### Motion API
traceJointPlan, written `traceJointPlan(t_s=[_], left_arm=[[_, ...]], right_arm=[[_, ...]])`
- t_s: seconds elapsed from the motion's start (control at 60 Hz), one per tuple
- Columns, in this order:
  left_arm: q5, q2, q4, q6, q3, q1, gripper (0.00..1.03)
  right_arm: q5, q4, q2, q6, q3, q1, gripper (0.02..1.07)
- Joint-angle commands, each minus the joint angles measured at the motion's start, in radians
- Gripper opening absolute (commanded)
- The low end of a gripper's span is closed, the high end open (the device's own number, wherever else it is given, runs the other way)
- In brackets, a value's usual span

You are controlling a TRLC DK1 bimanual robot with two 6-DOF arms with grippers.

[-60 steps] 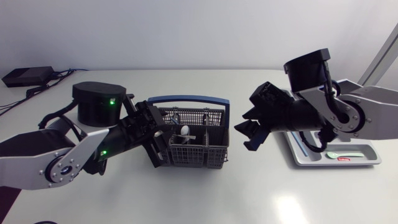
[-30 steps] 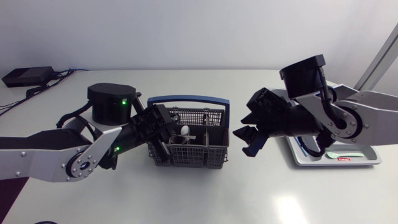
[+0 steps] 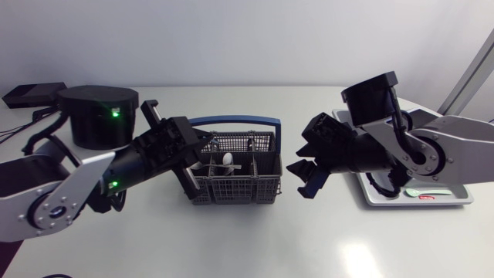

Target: Unload the cutlery basket into the drawer organizer.

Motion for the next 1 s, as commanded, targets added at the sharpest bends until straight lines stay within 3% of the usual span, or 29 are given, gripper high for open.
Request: traceJointPlan(t_s=[0.0, 0.267, 0.35, 0.517, 0.683, 0.983], left_arm=[[-0.008, -0.094, -0.067, 0.022, 0.04, -0.036, 0.04], [-0.032, -0.315, -0.432, -0.093, 0.223, -0.156, 0.04], [-0.032, -0.327, -0.501, -0.147, 0.278, -0.182, 0.04], [0.081, -0.31, -0.563, -0.246, 0.322, -0.168, 0.04], [0.28, -0.249, -0.577, -0.311, 0.33, -0.081, 0.04], [0.429, -0.116, -0.584, -0.361, 0.398, -0.047, 0.04]], right_arm=[[0.01, -0.009, -0.024, -0.003, -0.029, 0.017, 0.6], [0.01, -0.091, -0.144, 0.017, -0.011, 0.072, 0.6], [0.005, -0.122, -0.192, 0.029, 0.006, 0.115, 0.6], [-0.018, -0.171, -0.253, 0.051, 0.055, 0.213, 0.6], [-0.087, -0.177, -0.25, 0.063, 0.104, 0.241, 0.63], [-0.237, -0.084, -0.162, 0.058, 0.098, 0.198, 0.63]])
